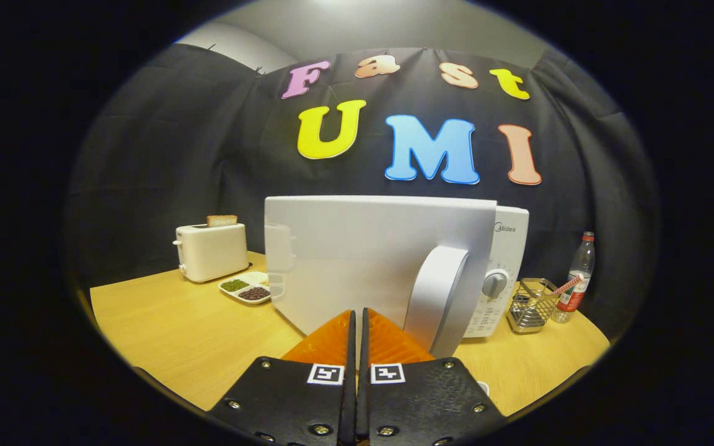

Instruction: Open the microwave, put the food inside, and close the microwave door.

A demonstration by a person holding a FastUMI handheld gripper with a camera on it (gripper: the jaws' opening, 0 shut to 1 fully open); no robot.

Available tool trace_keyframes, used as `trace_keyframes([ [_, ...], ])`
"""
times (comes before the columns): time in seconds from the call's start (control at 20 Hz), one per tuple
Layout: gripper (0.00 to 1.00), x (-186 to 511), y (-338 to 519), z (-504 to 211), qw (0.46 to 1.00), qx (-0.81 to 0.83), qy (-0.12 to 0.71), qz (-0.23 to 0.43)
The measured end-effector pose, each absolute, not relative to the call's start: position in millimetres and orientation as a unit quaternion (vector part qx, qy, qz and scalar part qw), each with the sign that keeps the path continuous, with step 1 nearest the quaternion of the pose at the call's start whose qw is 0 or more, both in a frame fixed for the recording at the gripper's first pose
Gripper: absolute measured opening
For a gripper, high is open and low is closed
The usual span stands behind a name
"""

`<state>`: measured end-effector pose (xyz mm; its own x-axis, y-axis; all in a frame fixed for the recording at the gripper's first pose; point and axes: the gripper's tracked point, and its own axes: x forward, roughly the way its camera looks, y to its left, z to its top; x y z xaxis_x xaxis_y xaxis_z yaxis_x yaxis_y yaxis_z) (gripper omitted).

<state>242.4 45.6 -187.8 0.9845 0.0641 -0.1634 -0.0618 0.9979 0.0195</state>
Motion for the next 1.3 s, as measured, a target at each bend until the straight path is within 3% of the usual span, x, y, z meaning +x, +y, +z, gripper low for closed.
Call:
trace_keyframes([
  [0.8, 0.02, 349, -25, -195, 0.994, -0.026, 0.069, -0.083],
  [1.05, 0.02, 338, -17, -205, 0.992, -0.035, 0.097, -0.071],
  [1.3, 0.02, 287, -3, -167, 0.996, -0.020, 0.085, -0.035],
])
